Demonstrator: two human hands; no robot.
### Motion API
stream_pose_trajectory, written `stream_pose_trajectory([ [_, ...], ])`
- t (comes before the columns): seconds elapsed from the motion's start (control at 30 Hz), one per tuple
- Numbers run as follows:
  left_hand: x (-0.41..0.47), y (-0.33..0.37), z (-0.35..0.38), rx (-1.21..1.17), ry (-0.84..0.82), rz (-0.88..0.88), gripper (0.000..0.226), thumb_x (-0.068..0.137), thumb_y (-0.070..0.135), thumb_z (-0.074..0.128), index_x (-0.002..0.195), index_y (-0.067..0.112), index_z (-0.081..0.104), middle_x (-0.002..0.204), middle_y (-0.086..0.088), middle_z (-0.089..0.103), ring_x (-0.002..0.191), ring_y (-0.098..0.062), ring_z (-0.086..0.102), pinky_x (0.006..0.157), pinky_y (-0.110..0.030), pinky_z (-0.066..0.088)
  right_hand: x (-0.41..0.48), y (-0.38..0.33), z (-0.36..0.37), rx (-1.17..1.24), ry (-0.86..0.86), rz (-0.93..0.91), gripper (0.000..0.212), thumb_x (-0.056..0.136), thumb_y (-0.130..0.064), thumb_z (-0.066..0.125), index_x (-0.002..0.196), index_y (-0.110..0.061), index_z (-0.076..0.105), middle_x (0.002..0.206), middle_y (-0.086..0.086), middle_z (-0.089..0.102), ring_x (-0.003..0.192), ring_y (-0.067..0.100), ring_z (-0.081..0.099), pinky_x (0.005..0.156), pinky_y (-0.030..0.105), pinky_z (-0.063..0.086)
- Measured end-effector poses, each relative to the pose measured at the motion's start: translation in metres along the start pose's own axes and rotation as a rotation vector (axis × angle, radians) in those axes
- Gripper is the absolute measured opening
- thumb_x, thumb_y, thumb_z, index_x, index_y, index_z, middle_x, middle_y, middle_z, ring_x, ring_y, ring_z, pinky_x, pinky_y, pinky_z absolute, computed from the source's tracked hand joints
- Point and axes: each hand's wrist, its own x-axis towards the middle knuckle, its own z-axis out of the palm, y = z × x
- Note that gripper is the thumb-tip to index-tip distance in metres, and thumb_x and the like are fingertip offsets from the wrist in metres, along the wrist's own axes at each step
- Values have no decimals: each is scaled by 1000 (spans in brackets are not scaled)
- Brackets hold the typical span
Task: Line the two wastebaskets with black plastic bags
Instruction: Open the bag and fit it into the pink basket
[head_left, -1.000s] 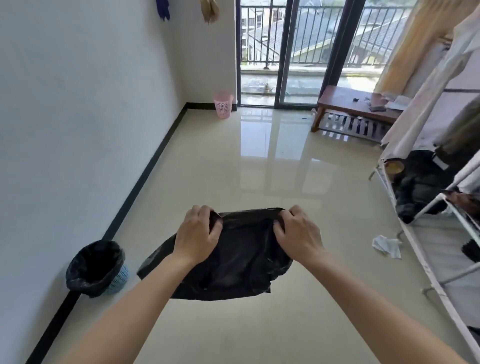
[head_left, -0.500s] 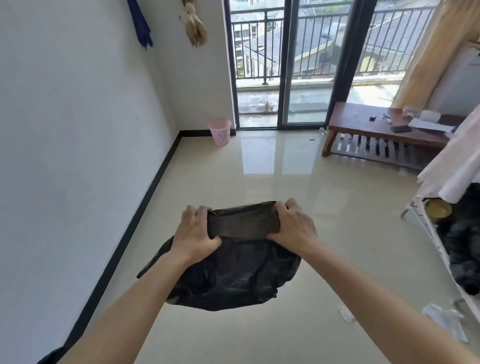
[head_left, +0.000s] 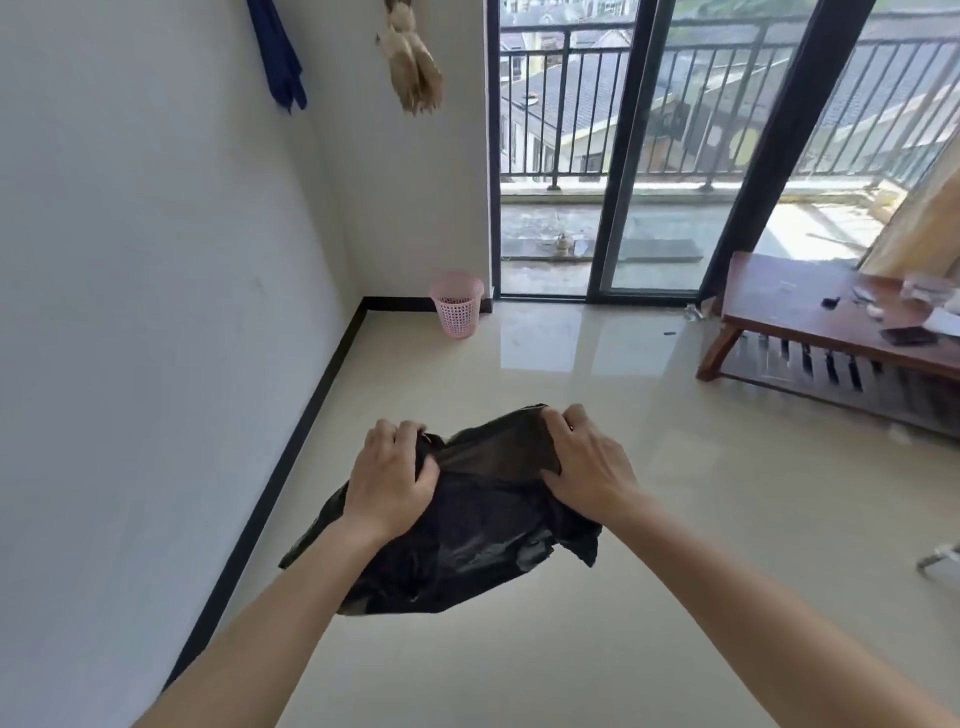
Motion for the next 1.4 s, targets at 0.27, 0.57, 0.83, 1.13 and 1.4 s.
stream_pose_trajectory([
  [0.27, 225, -23, 51, 131, -85, 136, 40, 87, 39, 55, 119, 15, 49, 104, -6, 44, 93, -25, 45, 80, -39, 47, 194, 77, 3, 8, -10, 139, 81, 74, -25, 70, 142, -25, 27, 124, 7, 41, 102, 34, 55, 69, 39, 49],
  [0.57, 481, -44, 120, 302, -219, 27, 51, 81, 19, 53, 130, 16, 41, 116, -8, 36, 104, -27, 39, 91, -39, 41, 459, 174, 25, 1, -147, 252, 101, 73, -10, 74, 147, -28, 9, 148, 12, 18, 117, 38, 46, 77, 43, 50],
  [0.83, 659, -124, 142, 330, -285, -428, 17, 94, 28, 43, 97, 12, 48, 93, -5, 58, 79, -24, 54, 61, -34, 42, 677, 194, 38, 52, -50, 40, 58, 82, 2, 53, 130, -23, 33, 129, 11, 38, 82, 35, 55, 58, 40, 45],
  [1.13, 894, -227, 241, -531, -407, -734, 36, 79, -3, 42, 109, 16, 50, 106, -10, 58, 98, -32, 58, 80, -49, 58, 917, 197, 113, 521, 55, 180, 102, 77, 5, 63, 148, -41, 5, 129, -1, 36, 86, 27, 57, 71, 42, 51],
  [1.4, 1079, -260, 299, -569, -303, -797, 31, 80, -2, 38, 101, 20, 47, 95, -5, 57, 81, -20, 52, 68, -34, 44, 1064, 266, 136, 202, -332, 670, 46, 72, -1, 53, 118, -9, 54, 127, 17, 50, 117, 36, 50, 90, 39, 50],
])
